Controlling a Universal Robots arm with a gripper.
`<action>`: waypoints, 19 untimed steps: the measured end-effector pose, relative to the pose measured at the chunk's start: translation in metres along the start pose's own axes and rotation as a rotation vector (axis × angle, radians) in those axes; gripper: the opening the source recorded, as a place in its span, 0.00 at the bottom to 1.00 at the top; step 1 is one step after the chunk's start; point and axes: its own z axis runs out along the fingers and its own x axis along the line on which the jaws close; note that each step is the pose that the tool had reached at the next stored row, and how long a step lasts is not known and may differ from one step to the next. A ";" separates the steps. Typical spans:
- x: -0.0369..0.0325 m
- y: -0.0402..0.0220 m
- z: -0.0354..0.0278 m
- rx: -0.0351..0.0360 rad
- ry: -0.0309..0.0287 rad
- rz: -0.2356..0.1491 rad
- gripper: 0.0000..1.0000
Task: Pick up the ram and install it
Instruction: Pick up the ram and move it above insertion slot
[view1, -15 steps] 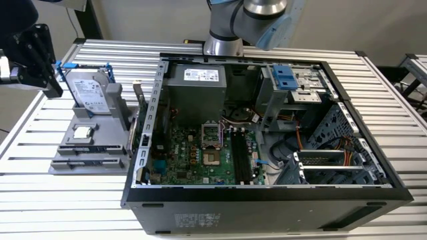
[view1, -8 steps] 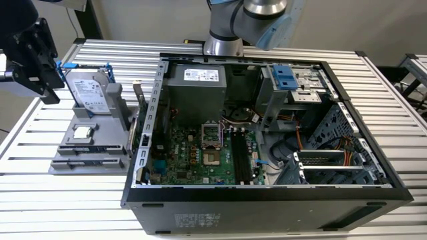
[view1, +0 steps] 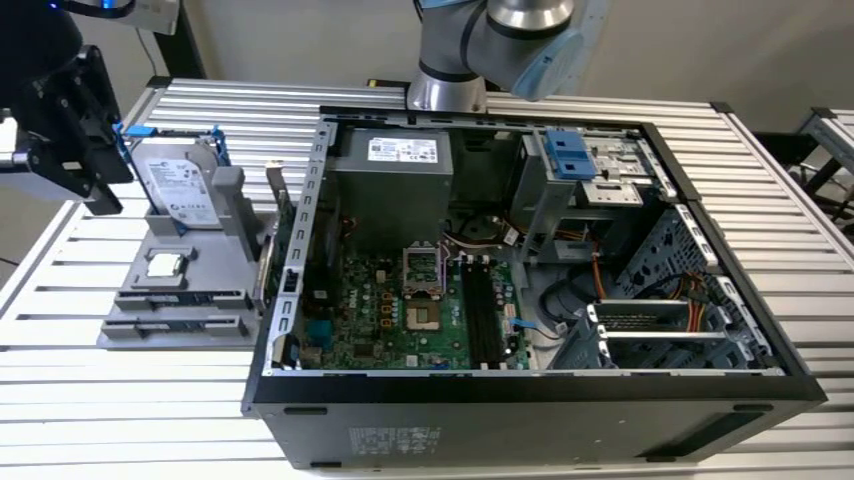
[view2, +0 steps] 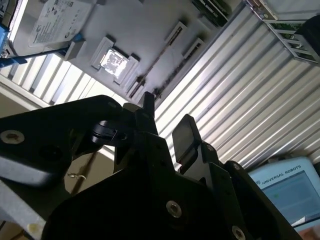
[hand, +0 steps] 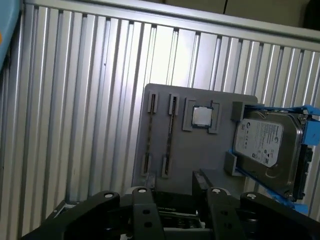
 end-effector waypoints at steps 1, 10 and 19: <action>-0.0001 0.0001 0.0017 0.0001 0.0010 0.005 1.00; -0.0038 0.0017 0.0184 0.0004 0.0023 0.007 1.00; -0.0036 0.0042 0.0347 0.0001 0.0025 0.009 1.00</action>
